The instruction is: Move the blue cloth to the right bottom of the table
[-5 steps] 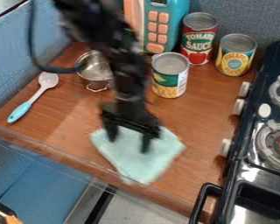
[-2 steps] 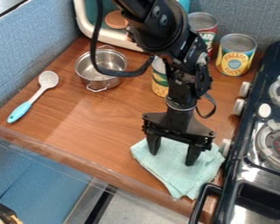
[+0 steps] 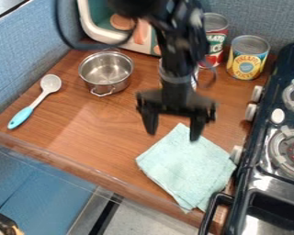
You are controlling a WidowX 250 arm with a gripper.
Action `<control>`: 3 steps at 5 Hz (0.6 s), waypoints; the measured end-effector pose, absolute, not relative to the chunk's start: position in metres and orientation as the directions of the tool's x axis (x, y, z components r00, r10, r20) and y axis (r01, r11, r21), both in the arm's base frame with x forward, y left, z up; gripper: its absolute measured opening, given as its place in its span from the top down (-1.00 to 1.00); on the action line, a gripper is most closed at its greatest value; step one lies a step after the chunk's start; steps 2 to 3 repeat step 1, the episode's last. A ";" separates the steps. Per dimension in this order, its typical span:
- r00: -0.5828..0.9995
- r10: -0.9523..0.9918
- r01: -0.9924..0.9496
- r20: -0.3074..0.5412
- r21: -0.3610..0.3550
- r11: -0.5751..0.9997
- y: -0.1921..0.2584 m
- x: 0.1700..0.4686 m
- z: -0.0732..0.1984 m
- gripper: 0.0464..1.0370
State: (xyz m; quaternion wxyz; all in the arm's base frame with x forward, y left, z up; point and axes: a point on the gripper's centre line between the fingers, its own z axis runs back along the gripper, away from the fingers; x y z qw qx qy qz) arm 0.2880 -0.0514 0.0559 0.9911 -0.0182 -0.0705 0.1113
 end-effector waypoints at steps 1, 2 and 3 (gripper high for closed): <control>0.962 0.233 -0.222 0.142 -0.089 0.971 -0.040 0.285 0.076 -0.92; 0.962 0.233 -0.222 0.142 -0.089 0.971 -0.040 0.285 0.076 -0.92; 0.962 0.233 -0.222 0.142 -0.089 0.971 -0.040 0.285 0.076 -0.92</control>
